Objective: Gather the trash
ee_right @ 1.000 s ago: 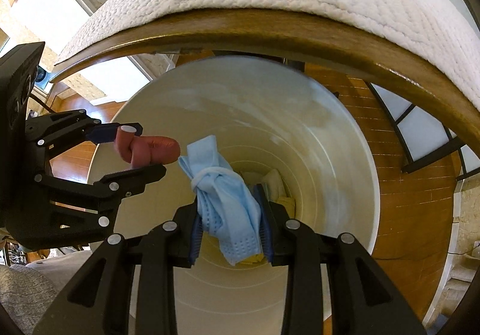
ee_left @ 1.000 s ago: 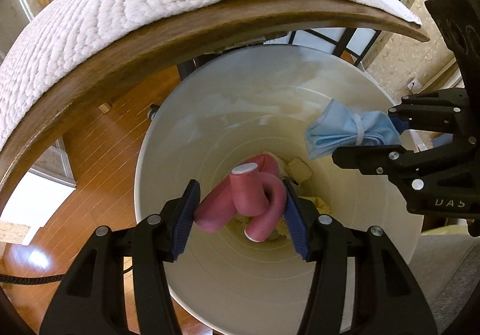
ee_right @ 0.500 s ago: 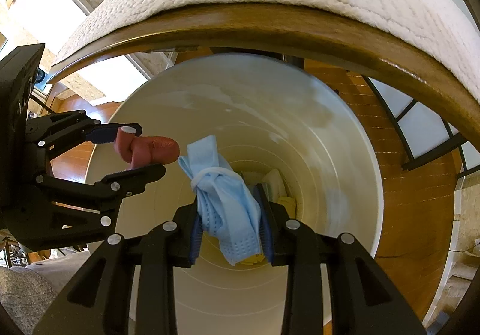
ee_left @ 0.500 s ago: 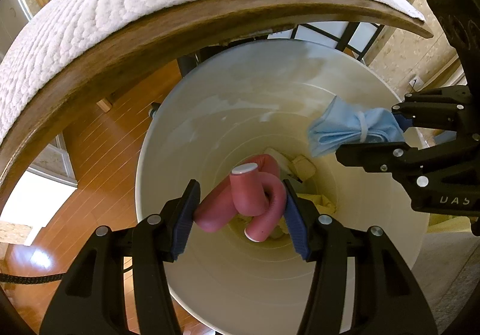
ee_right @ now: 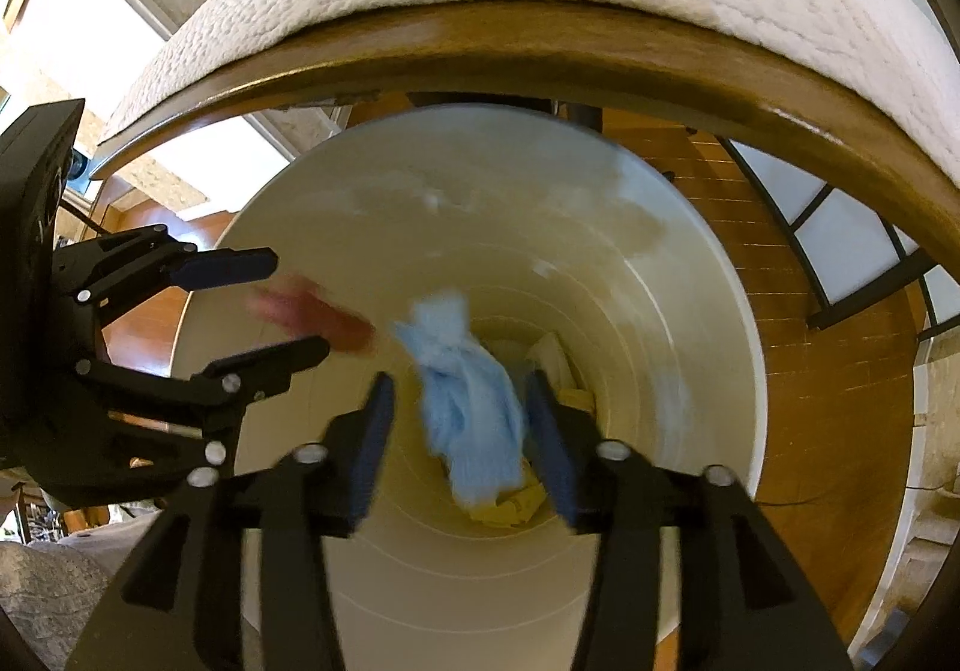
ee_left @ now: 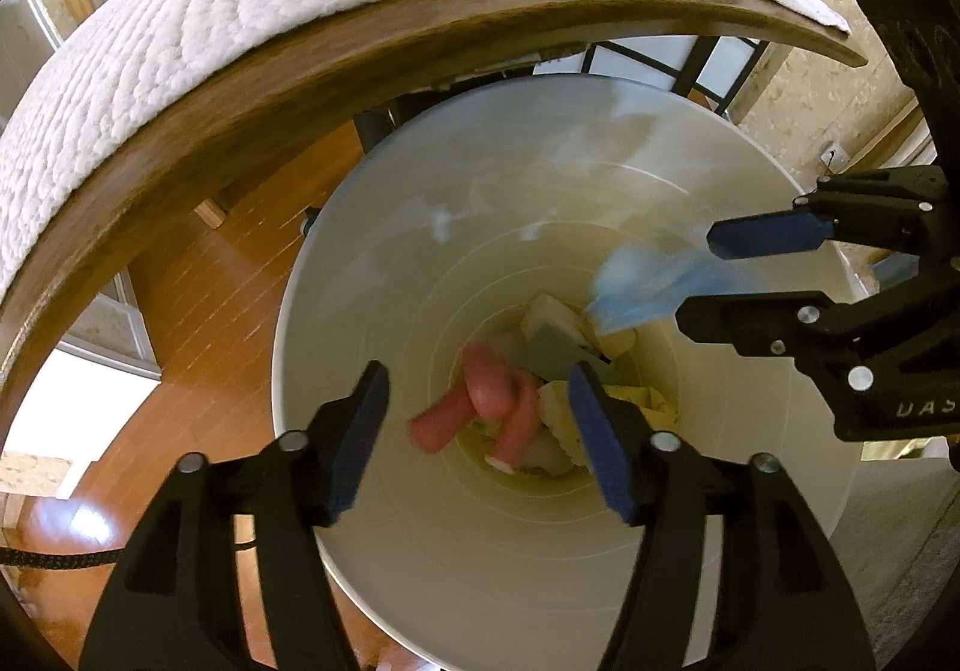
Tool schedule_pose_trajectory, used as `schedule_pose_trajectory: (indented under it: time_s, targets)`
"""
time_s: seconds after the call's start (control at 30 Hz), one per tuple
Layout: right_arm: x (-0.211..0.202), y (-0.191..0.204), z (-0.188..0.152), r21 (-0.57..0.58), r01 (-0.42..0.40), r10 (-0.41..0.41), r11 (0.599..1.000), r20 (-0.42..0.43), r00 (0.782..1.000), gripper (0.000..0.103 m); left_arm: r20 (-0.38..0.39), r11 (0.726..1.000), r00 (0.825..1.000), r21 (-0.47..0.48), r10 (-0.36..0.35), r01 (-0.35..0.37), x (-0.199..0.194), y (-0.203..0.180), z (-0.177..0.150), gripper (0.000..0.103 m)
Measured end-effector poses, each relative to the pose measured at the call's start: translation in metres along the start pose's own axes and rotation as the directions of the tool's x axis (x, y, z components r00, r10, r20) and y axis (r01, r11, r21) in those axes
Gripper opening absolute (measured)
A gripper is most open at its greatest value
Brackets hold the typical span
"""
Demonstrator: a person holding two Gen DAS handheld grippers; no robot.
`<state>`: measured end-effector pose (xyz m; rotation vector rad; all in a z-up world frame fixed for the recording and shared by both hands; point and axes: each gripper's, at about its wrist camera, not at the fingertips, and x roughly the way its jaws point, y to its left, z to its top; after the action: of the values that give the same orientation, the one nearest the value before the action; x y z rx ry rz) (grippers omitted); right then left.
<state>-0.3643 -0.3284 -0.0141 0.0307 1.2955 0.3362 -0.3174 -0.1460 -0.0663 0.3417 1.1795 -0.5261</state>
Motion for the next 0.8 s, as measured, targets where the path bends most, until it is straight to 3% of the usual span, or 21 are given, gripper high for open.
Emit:
schedule_pose_trajectory:
  time_s: [0.2,0.37,0.6,0.7,0.8]
  targets:
    - [-0.002,-0.003,0.000,0.017,0.003,-0.003,1.000,0.007,1.000,0.059,0.013,1.000,1.000,0.008,0.008,-0.008,-0.004,-0.001,0.003,0.082]
    - [-0.010,-0.005,0.001,0.036,0.012,-0.012,0.999,0.024,1.000,0.077,0.018,1.000,1.000,-0.010,0.025,-0.025,-0.010,0.002,0.004,0.083]
    - [-0.048,0.002,0.005,0.043,0.028,-0.032,0.999,0.093,0.995,0.079,0.100,0.996,0.994,-0.085,0.047,-0.039,-0.055,0.009,0.008,0.083]
    - [-0.081,0.004,0.014,0.054,0.017,-0.025,0.998,0.167,0.986,0.082,0.182,0.991,0.982,-0.128,0.056,-0.033,-0.096,0.014,0.017,0.083]
    - [-0.118,0.004,0.029,0.062,0.024,-0.040,0.998,0.270,0.962,0.086,0.283,0.984,0.954,-0.171,0.102,-0.055,-0.143,0.024,0.033,0.083]
